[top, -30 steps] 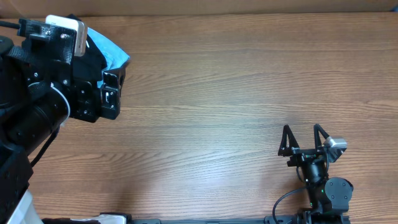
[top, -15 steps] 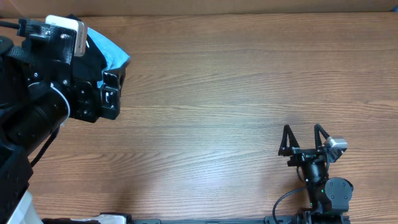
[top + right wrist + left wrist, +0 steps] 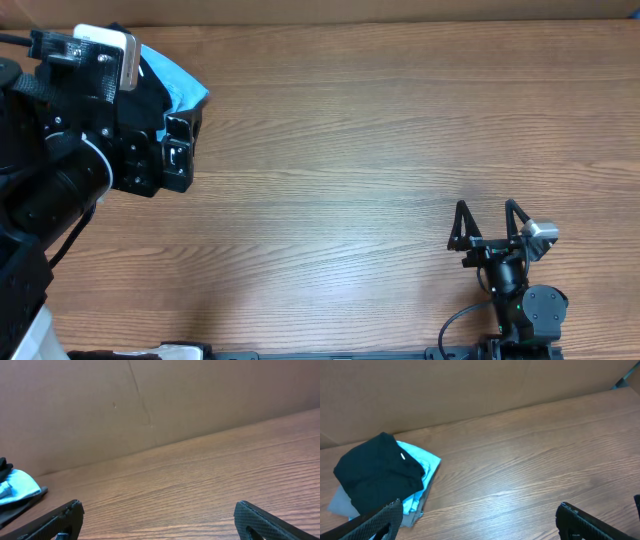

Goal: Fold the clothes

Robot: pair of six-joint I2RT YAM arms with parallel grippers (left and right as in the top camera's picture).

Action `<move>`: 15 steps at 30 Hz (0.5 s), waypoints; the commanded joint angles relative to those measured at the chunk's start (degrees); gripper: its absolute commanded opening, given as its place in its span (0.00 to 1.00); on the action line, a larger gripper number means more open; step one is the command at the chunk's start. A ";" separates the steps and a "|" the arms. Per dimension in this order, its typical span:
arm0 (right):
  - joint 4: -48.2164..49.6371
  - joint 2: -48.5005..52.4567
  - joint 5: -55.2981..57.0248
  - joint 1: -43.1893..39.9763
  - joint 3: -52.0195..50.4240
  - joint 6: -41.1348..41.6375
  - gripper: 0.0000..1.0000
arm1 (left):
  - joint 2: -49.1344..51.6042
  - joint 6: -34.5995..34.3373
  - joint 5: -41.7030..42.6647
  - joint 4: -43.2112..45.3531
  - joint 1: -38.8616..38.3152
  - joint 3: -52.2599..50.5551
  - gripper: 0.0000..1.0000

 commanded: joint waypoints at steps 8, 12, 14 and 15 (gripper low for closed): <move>0.35 -0.63 0.31 -0.44 -0.59 0.00 1.00 | -8.48 -0.50 -1.25 18.82 -0.37 -20.26 1.00; 0.33 -0.63 0.31 -0.44 -0.59 0.02 1.00 | -17.03 -0.50 -1.14 35.98 -0.37 -40.96 1.00; 0.35 -0.63 0.31 -0.44 -0.59 0.00 1.00 | -21.40 -0.48 -1.60 42.32 -0.37 -50.29 1.00; 0.35 -0.63 0.31 -0.44 -0.59 0.02 1.00 | -23.39 -0.33 -1.73 44.70 -0.37 -54.14 1.00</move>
